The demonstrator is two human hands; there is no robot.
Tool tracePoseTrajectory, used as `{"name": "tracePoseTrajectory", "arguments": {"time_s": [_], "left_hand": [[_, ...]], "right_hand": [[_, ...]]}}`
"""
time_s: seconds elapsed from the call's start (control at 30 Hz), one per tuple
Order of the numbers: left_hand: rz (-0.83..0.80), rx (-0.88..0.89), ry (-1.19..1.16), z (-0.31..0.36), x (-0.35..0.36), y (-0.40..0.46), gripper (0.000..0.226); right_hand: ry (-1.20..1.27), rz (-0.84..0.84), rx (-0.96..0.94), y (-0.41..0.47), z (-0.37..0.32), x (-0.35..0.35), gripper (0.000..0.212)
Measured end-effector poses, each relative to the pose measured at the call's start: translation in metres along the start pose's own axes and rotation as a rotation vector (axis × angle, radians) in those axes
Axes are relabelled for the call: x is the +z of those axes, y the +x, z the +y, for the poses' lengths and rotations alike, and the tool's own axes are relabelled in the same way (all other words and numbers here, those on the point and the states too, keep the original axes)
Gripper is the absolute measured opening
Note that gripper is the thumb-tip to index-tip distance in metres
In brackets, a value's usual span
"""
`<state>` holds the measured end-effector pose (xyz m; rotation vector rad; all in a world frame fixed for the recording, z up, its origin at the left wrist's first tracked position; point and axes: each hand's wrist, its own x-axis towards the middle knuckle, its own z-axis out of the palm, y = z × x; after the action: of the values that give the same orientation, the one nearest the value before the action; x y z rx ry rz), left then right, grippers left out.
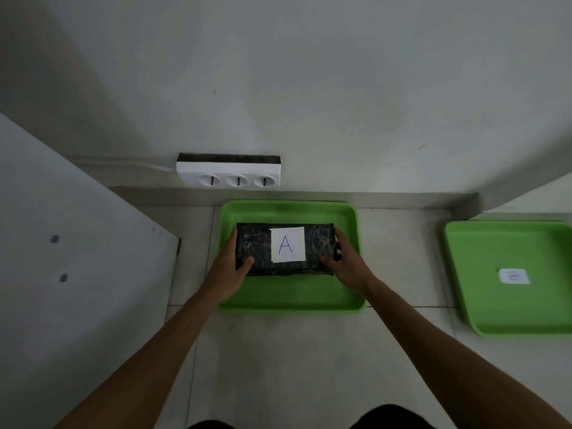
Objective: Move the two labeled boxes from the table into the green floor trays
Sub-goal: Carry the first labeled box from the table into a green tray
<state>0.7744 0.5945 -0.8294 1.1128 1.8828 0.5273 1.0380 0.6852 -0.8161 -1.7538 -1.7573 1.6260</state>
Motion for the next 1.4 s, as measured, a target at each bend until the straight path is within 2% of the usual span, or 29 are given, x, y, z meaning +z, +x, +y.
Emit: {"name": "tracePoseTrajectory", "arguments": {"time_s": [0.23, 0.37, 0.47, 0.7, 0.9, 1.07, 1.23, 1.4], "left_hand": [[-0.119, -0.062, 0.007, -0.022, 0.018, 0.024, 0.093], [-0.109, -0.105, 0.028, -0.007, 0.011, 0.020, 0.094], [-0.053, -0.112, 0.068, 0.016, -0.004, -0.009, 0.085], [-0.008, 0.018, 0.144, 0.146, -0.118, -0.104, 0.052], [0.064, 0.118, 0.196, 0.294, -0.232, -0.218, 0.047], [0.172, 0.172, 0.184, 0.388, -0.318, -0.321, 0.046], [0.296, 0.160, 0.206, 0.425, -0.386, -0.420, 0.048], [0.432, 0.106, 0.201, 0.400, -0.429, -0.507, 0.049]], "right_hand": [[-0.093, -0.016, 0.025, 0.024, 0.023, 0.014, 0.082], [-0.118, -0.043, 0.069, 0.014, 0.007, 0.008, 0.083], [-0.168, -0.027, 0.098, -0.013, -0.025, -0.005, 0.083], [-0.381, -0.046, -0.030, -0.121, -0.163, -0.063, 0.072], [-0.490, -0.046, -0.164, -0.237, -0.326, -0.124, 0.069], [-0.565, -0.060, -0.292, -0.336, -0.445, -0.160, 0.069], [-0.634, -0.117, -0.424, -0.423, -0.527, -0.151, 0.069], [-0.656, -0.200, -0.566, -0.479, -0.582, -0.102, 0.070]]}}
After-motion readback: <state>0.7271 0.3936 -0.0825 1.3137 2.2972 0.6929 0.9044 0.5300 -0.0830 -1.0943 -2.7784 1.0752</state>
